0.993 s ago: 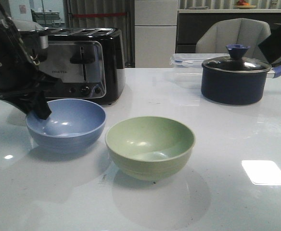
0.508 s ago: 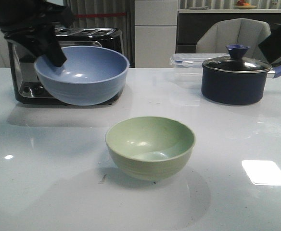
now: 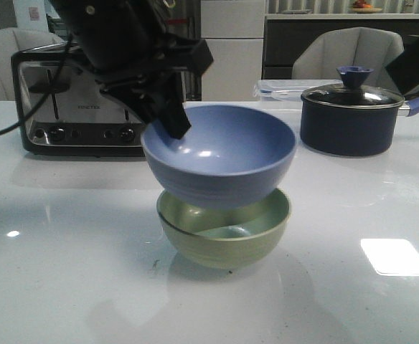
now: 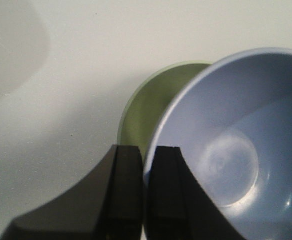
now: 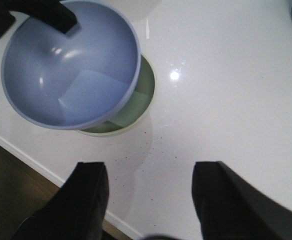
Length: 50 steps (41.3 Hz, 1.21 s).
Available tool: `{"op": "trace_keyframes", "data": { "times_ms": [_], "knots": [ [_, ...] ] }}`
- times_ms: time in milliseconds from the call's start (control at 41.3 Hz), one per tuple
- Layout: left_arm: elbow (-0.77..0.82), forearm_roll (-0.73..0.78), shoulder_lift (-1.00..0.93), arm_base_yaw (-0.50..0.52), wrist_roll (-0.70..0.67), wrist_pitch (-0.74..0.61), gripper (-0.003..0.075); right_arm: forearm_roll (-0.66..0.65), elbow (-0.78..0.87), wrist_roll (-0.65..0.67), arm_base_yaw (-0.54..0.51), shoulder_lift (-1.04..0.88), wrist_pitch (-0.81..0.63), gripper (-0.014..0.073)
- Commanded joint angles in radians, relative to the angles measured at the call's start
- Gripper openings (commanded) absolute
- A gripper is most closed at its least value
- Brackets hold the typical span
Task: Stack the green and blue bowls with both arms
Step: 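Lift the blue bowl with the left gripper over the green bowl, then lower the blue bowl into the green bowl and open the left gripper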
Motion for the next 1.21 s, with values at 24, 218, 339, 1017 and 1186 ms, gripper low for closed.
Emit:
{"op": "trace_keyframes", "data": {
  "times_ms": [24,218,339,1017,1186],
  "knots": [
    [-0.034,-0.029,0.002,-0.009,0.0,-0.076,0.0097,-0.009,-0.028,-0.009,-0.001,-0.015,-0.063,0.0485],
    [-0.034,-0.031,0.065,-0.009,0.0,-0.101,0.0103,-0.009,-0.028,-0.009,-0.001,-0.015,-0.063,0.0485],
    [-0.034,-0.043,0.08,-0.009,0.0,-0.106,0.0204,-0.009,-0.028,-0.009,-0.001,-0.015,-0.063,0.0485],
    [0.03,0.068,-0.347,-0.005,0.0,-0.04,0.0401,-0.009,-0.028,-0.009,-0.001,-0.015,-0.063,0.0485],
    [0.17,0.16,-0.536,-0.005,0.0,-0.048,0.0401,-0.009,-0.028,-0.009,-0.001,-0.015,-0.063,0.0485]
  ]
}}
